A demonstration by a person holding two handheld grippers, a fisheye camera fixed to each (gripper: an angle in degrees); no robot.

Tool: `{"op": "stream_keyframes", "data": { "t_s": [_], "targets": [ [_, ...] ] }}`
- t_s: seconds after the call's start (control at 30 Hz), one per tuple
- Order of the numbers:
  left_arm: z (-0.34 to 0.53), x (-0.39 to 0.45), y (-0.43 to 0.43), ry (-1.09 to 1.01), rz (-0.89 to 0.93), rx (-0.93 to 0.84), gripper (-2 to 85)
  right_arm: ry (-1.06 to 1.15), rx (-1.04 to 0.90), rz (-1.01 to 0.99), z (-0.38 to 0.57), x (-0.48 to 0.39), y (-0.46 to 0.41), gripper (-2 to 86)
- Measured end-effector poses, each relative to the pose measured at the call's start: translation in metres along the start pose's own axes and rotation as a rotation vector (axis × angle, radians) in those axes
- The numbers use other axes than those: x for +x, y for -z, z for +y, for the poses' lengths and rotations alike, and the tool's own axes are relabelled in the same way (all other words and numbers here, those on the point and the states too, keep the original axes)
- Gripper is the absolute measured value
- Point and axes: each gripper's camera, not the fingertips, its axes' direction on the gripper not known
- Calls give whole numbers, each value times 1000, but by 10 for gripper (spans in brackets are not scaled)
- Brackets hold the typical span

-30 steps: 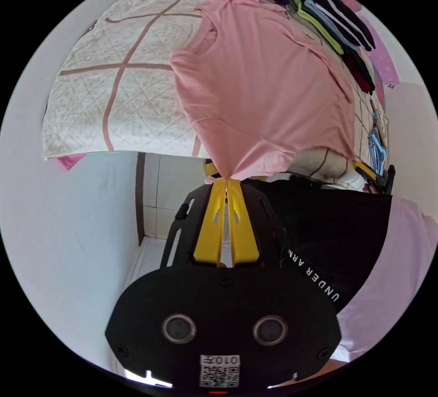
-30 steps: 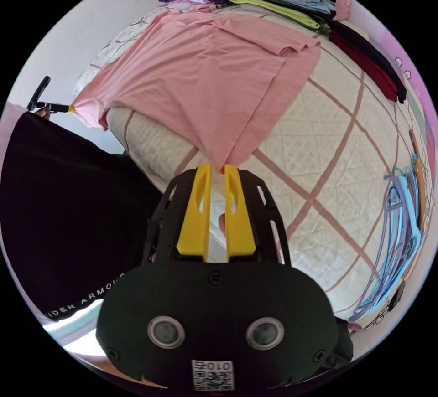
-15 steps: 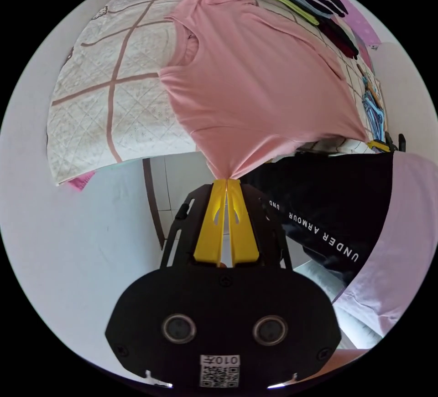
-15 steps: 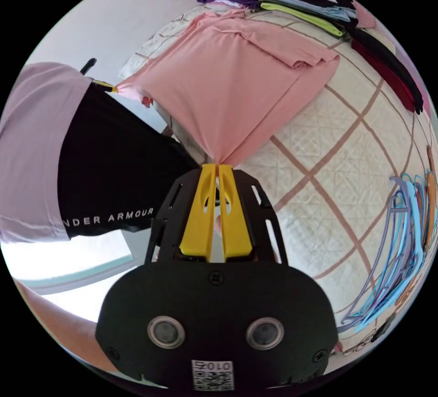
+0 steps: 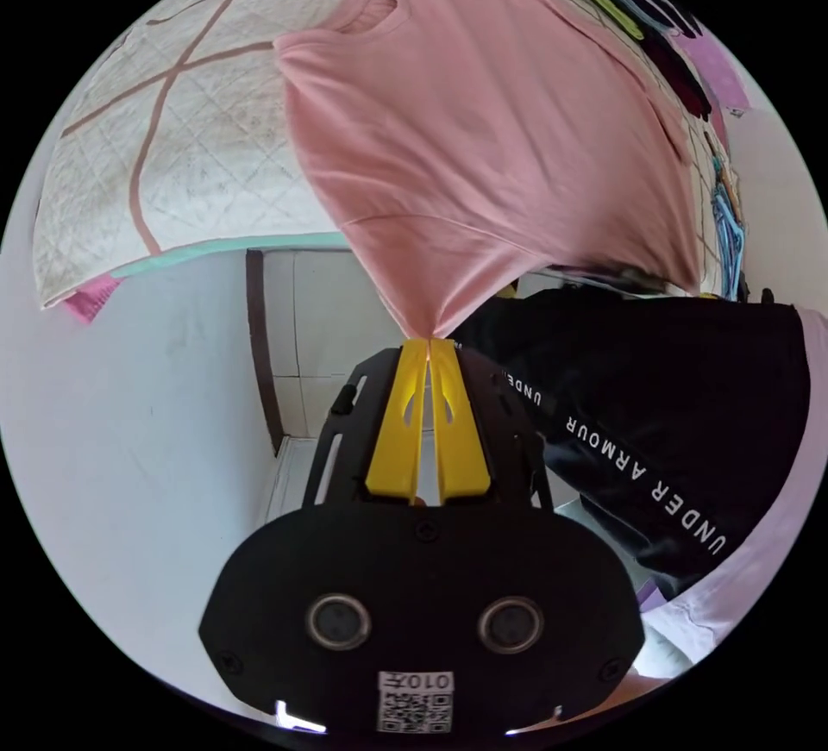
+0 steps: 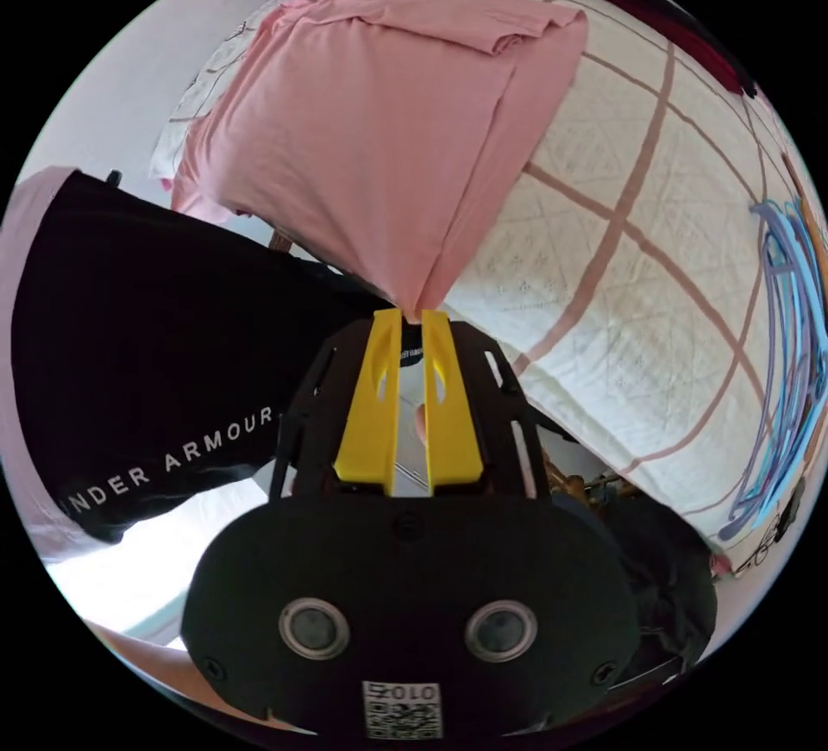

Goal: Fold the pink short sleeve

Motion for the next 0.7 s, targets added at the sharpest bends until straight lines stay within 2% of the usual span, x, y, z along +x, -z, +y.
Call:
{"op": "stream_keyframes", "data": {
  "t_s": [0.1,0.2,0.27,0.43,0.5,0.63,0.7],
  "targets": [
    [7,-11,7,36,61,43,-3,-49,-10,-4,17,13,8,74],
    [19,-33,14,132,179,92,-3,-161,62,-26,36,33,26,70],
    [32,-52,21,247,235,133,-3,-249,167,-30,45,47,47,68],
    [42,-79,52,445,262,256,-1,-304,415,-60,23,57,93,73],
    [25,-77,79,417,220,344,1,-295,468,-88,1,60,103,75],
    [-61,-48,154,181,28,532,17,-232,498,-108,-65,73,105,78],
    [-106,-36,179,106,-9,606,32,-215,489,-114,-93,83,100,81]
  ]
}}
